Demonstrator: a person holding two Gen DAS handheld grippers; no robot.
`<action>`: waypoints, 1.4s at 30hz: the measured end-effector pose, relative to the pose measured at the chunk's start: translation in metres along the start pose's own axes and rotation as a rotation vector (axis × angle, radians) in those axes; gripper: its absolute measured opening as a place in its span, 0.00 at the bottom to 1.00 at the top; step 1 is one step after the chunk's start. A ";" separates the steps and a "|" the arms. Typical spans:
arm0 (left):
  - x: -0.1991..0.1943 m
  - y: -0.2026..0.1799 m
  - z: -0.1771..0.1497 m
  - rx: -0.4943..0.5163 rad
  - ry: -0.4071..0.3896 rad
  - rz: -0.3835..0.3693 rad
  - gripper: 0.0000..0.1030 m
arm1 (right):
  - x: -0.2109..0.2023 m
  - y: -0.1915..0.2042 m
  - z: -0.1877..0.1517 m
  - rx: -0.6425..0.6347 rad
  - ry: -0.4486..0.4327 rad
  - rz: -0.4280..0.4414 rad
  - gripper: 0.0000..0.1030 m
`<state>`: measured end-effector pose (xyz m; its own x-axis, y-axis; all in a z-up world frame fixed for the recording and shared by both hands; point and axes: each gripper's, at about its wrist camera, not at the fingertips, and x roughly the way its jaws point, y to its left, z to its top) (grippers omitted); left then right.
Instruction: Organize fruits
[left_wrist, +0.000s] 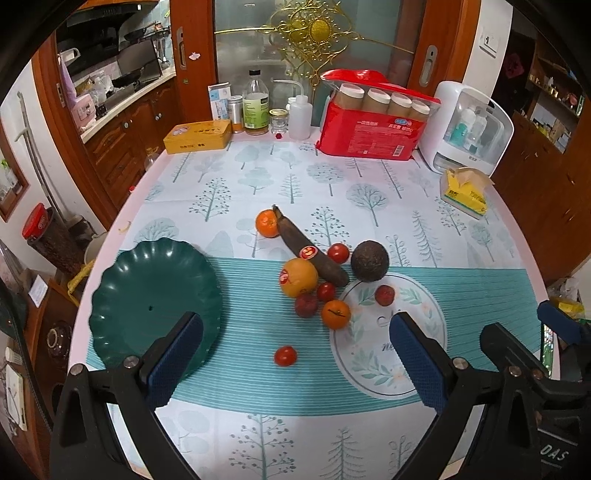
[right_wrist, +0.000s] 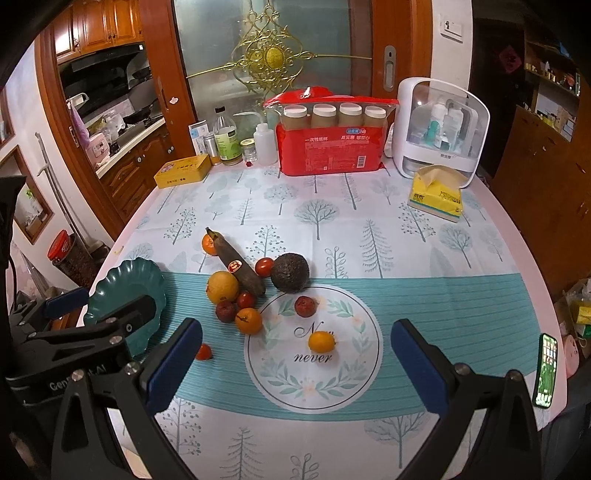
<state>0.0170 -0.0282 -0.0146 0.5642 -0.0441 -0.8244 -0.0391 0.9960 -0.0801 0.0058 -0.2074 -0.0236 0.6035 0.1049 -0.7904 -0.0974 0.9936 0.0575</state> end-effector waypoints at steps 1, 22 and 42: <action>0.002 -0.002 0.000 0.001 0.004 -0.004 0.97 | 0.003 -0.003 0.001 -0.002 0.005 0.002 1.00; 0.089 0.023 -0.045 -0.154 0.110 0.030 0.97 | 0.106 -0.044 -0.022 -0.122 0.199 0.104 0.82; 0.168 0.024 -0.089 -0.169 0.237 0.066 0.55 | 0.192 -0.047 -0.047 -0.183 0.332 0.138 0.61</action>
<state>0.0380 -0.0189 -0.2049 0.3482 -0.0162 -0.9373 -0.2171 0.9713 -0.0974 0.0890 -0.2360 -0.2067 0.2894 0.1872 -0.9387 -0.3168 0.9442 0.0906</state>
